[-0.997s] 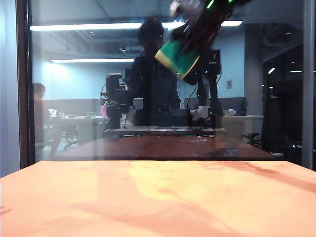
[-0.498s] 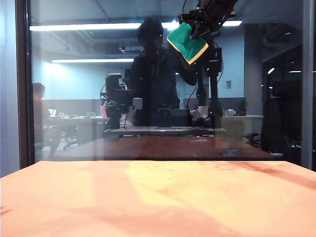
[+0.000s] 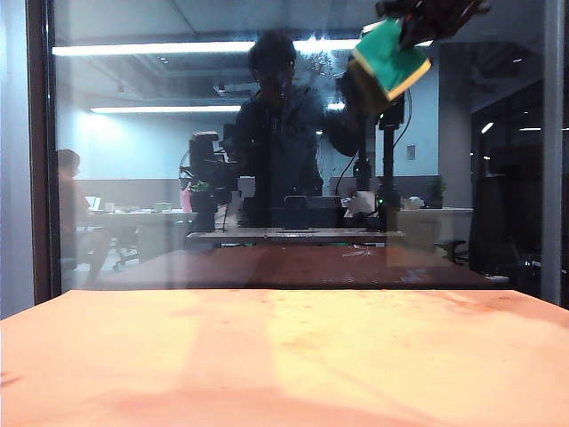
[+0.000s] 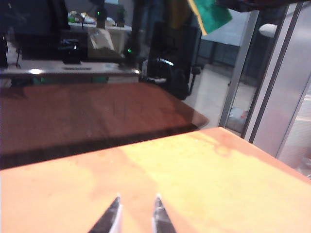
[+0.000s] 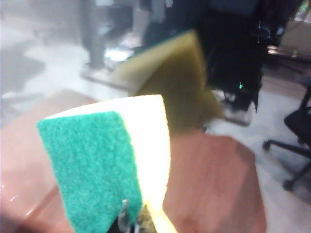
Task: Pick up the sponge from the table, wipe the water off the glass, and finally place the sponge back on the table.
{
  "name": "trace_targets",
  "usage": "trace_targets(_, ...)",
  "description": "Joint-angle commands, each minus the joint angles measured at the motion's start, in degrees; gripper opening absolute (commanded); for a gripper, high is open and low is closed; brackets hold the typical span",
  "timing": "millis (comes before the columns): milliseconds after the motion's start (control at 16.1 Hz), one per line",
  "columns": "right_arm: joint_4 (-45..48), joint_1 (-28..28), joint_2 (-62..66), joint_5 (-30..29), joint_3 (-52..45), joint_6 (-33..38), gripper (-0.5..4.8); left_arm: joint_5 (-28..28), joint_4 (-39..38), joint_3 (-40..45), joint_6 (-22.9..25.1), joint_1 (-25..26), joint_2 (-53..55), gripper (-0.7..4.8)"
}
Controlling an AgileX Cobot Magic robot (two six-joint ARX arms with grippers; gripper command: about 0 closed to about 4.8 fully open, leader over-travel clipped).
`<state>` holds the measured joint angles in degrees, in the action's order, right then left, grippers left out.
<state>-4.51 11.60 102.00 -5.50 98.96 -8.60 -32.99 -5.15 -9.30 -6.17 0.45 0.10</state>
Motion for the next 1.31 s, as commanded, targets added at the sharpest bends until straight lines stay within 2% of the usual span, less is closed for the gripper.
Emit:
trace_targets(62,6.16,-1.01,-5.11,-1.05,-11.08,3.96,-0.09,-0.26,0.98,-0.28,0.15,0.0,0.04,0.84)
trace_targets(249,16.46,-1.16,-11.39,-1.05,-27.28,9.55,-0.09,-0.31,1.01,-0.28,0.15,0.0,0.04,0.84)
trace_targets(561,33.33,-1.16,-16.61,-0.74,-47.06,19.08,-0.09,-0.5,1.01,-0.28,0.13,0.0,0.04,0.84)
trace_targets(810,40.17,-1.16,-16.68,-0.66,-55.1,24.65,-0.09,-0.68,0.98,-0.28,0.13,0.0,0.04,0.84)
trace_targets(872,41.79,-1.11,-16.63,-2.58,-57.44,27.41,-0.09,-0.68,0.98,-0.28,0.15,0.0,0.04,0.84)
trace_targets(1121,38.18,-0.48,-16.57,-7.72,-58.69,31.19,-0.09,-0.7,0.98,-0.28,0.13,0.0,0.04,0.84)
trace_targets(1308,38.38,2.67,-16.55,-7.76,-61.48,32.59,-0.09,-0.87,0.98,-0.28,0.11,0.0,0.04,0.84)
